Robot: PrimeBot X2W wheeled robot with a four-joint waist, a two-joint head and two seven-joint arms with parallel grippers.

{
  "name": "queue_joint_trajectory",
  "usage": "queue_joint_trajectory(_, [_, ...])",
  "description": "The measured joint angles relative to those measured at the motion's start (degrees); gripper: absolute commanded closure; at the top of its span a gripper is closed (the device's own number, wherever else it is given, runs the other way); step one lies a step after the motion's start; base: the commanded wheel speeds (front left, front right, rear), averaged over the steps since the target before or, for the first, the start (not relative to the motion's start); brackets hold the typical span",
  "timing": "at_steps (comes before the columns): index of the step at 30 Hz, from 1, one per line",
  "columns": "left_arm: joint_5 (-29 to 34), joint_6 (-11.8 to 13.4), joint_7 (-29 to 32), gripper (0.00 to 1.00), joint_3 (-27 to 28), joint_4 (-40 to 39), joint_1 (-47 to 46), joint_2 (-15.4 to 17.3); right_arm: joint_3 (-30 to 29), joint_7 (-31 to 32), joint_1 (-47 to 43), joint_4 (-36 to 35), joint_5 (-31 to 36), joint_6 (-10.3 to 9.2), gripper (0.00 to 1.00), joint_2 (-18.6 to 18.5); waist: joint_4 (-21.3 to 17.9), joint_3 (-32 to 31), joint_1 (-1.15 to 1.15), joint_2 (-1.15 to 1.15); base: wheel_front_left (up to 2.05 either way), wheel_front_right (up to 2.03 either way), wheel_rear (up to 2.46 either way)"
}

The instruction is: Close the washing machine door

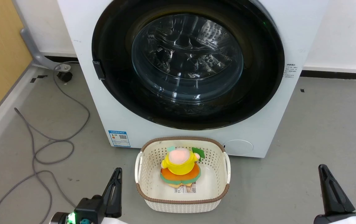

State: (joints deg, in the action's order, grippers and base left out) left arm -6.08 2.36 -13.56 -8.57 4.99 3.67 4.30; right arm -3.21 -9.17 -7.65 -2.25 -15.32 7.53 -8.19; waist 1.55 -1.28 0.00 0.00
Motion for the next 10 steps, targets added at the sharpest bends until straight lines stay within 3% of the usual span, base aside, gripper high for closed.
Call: queue_joint_trajectory(10, [0.5,0.0,1.0,1.00,0.6,-0.5,0.0,0.0,0.3,0.6,0.2,0.1,1.3,0.00,1.00,0.4,-0.1,0.1,0.00,0.00,0.00,0.00,0.00])
